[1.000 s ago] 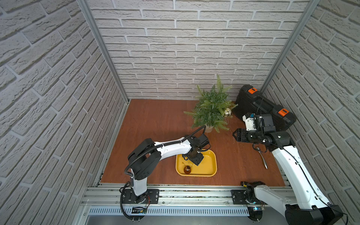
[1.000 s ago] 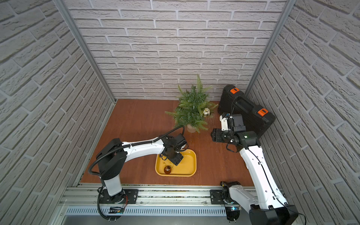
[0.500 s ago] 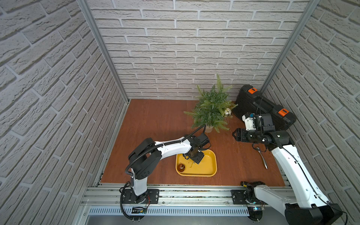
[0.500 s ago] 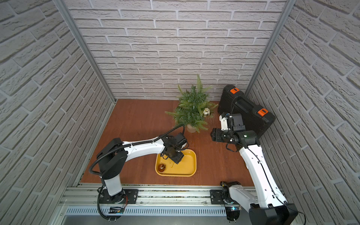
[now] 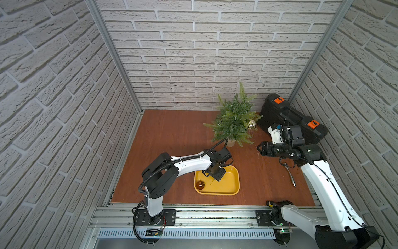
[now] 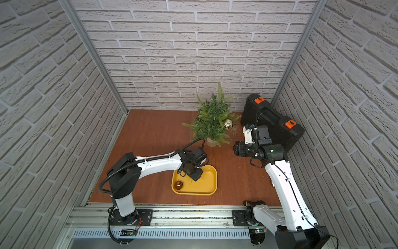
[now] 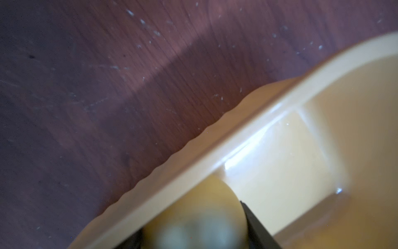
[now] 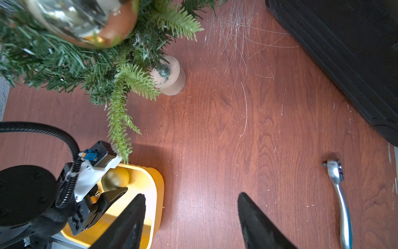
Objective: Decorate the small christmas tree with ornaments
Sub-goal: Pick up an ornament from the container.
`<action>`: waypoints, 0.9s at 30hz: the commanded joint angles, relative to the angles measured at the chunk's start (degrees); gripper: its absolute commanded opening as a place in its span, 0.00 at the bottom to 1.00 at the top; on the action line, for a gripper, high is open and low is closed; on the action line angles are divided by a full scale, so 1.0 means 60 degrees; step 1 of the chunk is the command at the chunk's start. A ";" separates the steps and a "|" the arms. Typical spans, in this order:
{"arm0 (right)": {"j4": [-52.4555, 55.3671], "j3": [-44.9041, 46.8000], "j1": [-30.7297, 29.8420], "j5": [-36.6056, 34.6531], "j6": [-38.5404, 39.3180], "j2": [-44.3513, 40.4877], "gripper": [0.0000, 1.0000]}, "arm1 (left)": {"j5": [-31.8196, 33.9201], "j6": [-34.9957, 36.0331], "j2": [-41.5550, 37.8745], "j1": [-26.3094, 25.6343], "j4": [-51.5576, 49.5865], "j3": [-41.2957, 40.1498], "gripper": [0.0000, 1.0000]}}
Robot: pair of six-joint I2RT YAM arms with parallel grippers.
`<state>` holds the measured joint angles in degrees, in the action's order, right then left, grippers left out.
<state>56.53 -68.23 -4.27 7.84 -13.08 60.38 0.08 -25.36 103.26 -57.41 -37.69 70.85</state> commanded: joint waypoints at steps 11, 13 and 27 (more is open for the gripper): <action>-0.0453 -0.0249 0.0053 0.0984 0.0102 -0.0669 0.68 | -0.0223 0.0563 -0.3845 0.0981 0.1066 -0.0262 0.46; -0.0667 -0.0230 0.0052 0.1326 0.0222 -0.0757 0.67 | -0.0648 0.0564 -0.4259 0.1378 0.1403 -0.0209 0.46; -0.3052 -0.0391 0.0013 0.4189 0.0586 -0.1056 0.62 | -0.3293 0.1381 -0.4668 0.3227 0.2767 0.1953 0.45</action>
<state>45.78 -68.84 -4.25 27.27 -10.07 55.18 -14.26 -19.55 74.65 -39.11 -26.28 79.13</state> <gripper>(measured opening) 0.621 0.602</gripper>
